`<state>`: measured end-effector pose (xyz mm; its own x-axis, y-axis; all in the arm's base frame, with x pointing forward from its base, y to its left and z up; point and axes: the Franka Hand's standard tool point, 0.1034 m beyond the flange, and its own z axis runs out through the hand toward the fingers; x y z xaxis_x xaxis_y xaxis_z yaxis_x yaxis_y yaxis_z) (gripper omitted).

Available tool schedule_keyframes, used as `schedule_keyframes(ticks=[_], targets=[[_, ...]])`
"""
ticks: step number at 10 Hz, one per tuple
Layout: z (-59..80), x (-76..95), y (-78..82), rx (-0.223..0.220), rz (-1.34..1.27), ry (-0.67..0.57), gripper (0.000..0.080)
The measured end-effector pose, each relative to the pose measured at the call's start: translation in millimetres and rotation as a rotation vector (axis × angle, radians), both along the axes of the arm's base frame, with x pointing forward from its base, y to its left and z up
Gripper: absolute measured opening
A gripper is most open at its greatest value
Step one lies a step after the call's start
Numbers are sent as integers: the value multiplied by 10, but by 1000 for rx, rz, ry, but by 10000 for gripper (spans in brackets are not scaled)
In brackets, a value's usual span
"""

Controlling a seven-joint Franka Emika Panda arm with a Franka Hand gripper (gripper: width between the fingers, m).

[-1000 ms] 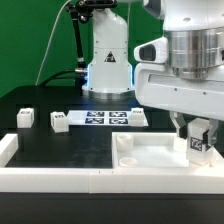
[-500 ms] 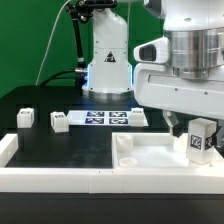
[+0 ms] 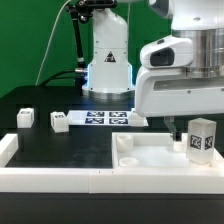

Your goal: Assemble one leg

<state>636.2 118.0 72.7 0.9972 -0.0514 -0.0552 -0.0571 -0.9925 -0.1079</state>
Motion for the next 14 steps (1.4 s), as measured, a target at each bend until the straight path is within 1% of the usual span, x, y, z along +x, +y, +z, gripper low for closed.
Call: schedule_keyframes(ticks=[5,7,8,9,10,12,14], targets=[[-40,-39,14,7,466,-48,649],[-46,-41,11,9,484,-49,649],[-48,-41,10,9,484,-49,517],[-49,-42,10,9,484,-48,332],[-50,-42,8,8,470,-47,289],[-52,-22,2,10,452,-39,289],[-60,-13,-11,2,201,-13,289]])
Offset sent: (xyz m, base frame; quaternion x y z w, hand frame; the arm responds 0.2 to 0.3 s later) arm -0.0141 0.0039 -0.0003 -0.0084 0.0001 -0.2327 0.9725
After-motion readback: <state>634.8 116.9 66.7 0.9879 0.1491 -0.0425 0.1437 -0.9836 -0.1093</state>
